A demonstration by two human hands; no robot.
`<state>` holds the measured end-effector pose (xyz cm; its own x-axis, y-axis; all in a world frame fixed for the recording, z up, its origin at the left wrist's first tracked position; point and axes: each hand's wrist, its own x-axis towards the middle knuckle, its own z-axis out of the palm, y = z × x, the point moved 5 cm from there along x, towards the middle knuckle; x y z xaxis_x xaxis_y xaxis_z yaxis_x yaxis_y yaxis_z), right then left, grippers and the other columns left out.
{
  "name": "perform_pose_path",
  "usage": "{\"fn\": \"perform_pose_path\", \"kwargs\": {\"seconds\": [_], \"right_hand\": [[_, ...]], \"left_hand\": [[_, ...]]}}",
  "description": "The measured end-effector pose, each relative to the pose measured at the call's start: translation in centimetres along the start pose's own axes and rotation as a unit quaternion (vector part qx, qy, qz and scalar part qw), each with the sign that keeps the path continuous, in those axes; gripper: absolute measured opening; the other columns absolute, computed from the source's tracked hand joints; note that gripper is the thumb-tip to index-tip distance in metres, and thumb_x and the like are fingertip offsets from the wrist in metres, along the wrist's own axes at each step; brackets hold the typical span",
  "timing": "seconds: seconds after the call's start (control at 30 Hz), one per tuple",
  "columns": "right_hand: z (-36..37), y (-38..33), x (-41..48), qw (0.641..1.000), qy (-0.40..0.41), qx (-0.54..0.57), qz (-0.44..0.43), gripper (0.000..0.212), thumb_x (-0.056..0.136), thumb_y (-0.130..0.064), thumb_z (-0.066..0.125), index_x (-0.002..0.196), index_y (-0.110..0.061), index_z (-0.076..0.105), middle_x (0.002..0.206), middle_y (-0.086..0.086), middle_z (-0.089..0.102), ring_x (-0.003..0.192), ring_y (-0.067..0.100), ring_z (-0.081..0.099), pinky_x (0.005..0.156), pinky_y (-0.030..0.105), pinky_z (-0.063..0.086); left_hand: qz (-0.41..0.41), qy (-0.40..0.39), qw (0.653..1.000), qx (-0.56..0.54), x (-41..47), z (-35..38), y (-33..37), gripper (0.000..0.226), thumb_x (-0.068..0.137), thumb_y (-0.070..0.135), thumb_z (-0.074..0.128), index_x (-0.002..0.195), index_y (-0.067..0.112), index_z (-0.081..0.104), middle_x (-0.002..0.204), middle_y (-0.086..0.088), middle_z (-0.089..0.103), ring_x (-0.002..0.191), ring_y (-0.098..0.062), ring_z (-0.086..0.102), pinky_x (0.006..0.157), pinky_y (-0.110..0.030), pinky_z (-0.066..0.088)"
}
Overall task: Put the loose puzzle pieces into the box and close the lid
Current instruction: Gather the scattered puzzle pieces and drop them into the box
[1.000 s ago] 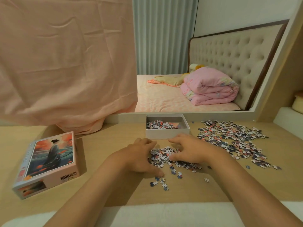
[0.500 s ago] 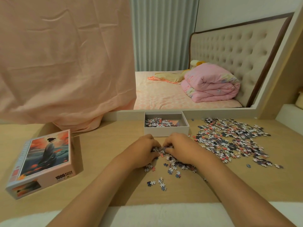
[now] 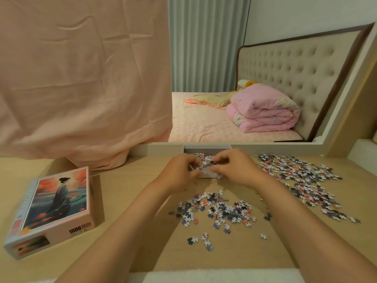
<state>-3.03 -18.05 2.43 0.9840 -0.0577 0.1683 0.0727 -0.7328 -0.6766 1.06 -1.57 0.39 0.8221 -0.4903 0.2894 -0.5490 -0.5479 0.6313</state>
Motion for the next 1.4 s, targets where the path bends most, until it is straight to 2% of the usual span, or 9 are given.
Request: {"fn": "perform_pose_path", "kwargs": {"seconds": [0.17, 0.27, 0.5, 0.67, 0.87, 1.0, 1.07, 1.23, 1.4], "right_hand": [[-1.9, -1.2, 3.7, 0.997, 0.063, -0.026, -0.02, 0.005, 0.084, -0.017, 0.077, 0.087, -0.015, 0.075, 0.077, -0.001, 0.07, 0.064, 0.012, 0.062, 0.063, 0.033, 0.056], [-1.9, -1.0, 5.5, 0.994, 0.081, -0.073, -0.028, 0.008, 0.088, -0.012, 0.07, 0.093, -0.013, 0.076, 0.08, 0.004, 0.072, 0.058, 0.005, 0.06, 0.052, 0.018, 0.05], [0.9, 1.8, 6.7, 0.993, -0.016, -0.117, 0.001, 0.021, 0.09, -0.019, 0.071, 0.11, -0.021, 0.076, 0.106, -0.002, 0.075, 0.093, 0.014, 0.067, 0.089, 0.032, 0.053], [0.4, 1.8, 6.5, 0.987, 0.029, -0.158, 0.017, 0.013, 0.085, -0.02, 0.073, 0.093, -0.03, 0.079, 0.098, -0.006, 0.075, 0.091, 0.015, 0.067, 0.086, 0.038, 0.056], [0.4, 0.9, 5.0, 0.985, 0.01, -0.175, 0.007, 0.036, 0.091, -0.011, 0.053, 0.114, -0.031, 0.072, 0.103, -0.007, 0.07, 0.093, 0.021, 0.064, 0.085, 0.043, 0.056], [0.7, -2.3, 2.5, 0.989, 0.003, -0.141, -0.052, 0.027, 0.094, -0.016, 0.058, 0.114, -0.029, 0.072, 0.102, -0.011, 0.066, 0.084, 0.011, 0.063, 0.077, 0.029, 0.054], [2.3, -3.9, 0.8, 0.988, -0.056, -0.127, -0.069, 0.024, 0.095, -0.021, 0.062, 0.115, -0.028, 0.072, 0.108, -0.011, 0.068, 0.082, 0.006, 0.063, 0.079, 0.026, 0.055], [8.5, -4.8, -2.1, 0.944, -0.223, -0.229, -0.083, 0.064, 0.089, -0.054, 0.063, 0.146, -0.029, 0.047, 0.154, 0.0, 0.038, 0.14, 0.02, 0.037, 0.113, 0.041, 0.035], [10.2, -4.2, -3.7, 0.947, -0.221, -0.225, -0.062, 0.075, 0.079, -0.065, 0.069, 0.144, -0.035, 0.049, 0.148, 0.004, 0.037, 0.139, 0.024, 0.03, 0.113, 0.04, 0.032]], "left_hand": [[0.001, 0.021, 1.0, 0.014, 4.3, -1.2, 0.3, 0.007, 0.09, 0.021, 0.068, 0.096, 0.02, 0.065, 0.077, 0.014, 0.054, 0.064, -0.001, 0.047, 0.056, -0.016, 0.033], [-0.01, 0.026, 0.999, 0.024, 6.2, -1.0, -0.1, 0.006, 0.09, 0.018, 0.067, 0.096, 0.018, 0.067, 0.09, 0.003, 0.065, 0.07, -0.009, 0.055, 0.056, -0.017, 0.035], [0.005, -0.024, 0.995, 0.096, 6.2, 1.2, -2.0, 0.023, 0.087, 0.024, 0.072, 0.109, 0.028, 0.073, 0.107, 0.008, 0.068, 0.099, -0.014, 0.062, 0.088, -0.032, 0.048], [0.002, 0.018, 0.993, 0.115, 6.2, 0.0, -2.0, 0.012, 0.085, 0.028, 0.072, 0.096, 0.028, 0.076, 0.092, 0.009, 0.073, 0.083, -0.01, 0.064, 0.079, -0.031, 0.053], [0.024, -0.026, 0.991, 0.131, 4.8, -0.4, -1.7, 0.023, 0.092, 0.028, 0.063, 0.113, 0.027, 0.072, 0.111, 0.008, 0.072, 0.099, -0.012, 0.065, 0.088, -0.032, 0.051], [0.027, 0.003, 0.989, 0.148, 1.3, -2.9, -1.9, 0.015, 0.09, 0.032, 0.065, 0.104, 0.031, 0.07, 0.098, 0.013, 0.062, 0.083, -0.005, 0.058, 0.072, -0.025, 0.045], [-0.001, -0.035, 0.989, 0.145, -1.0, -3.8, -2.3, 0.011, 0.089, 0.033, 0.065, 0.099, 0.033, 0.068, 0.093, 0.015, 0.06, 0.076, -0.002, 0.055, 0.065, -0.019, 0.04], [-0.114, -0.188, 0.962, 0.164, -7.2, -5.4, -2.9, 0.019, 0.08, 0.047, 0.065, 0.095, 0.035, 0.067, 0.091, 0.017, 0.064, 0.078, -0.005, 0.058, 0.068, -0.021, 0.046], [-0.168, -0.268, 0.923, 0.22, -11.3, -6.2, -3.9, 0.021, 0.076, 0.039, 0.073, 0.096, 0.038, 0.067, 0.096, 0.017, 0.061, 0.086, -0.005, 0.059, 0.072, -0.023, 0.051]]}}
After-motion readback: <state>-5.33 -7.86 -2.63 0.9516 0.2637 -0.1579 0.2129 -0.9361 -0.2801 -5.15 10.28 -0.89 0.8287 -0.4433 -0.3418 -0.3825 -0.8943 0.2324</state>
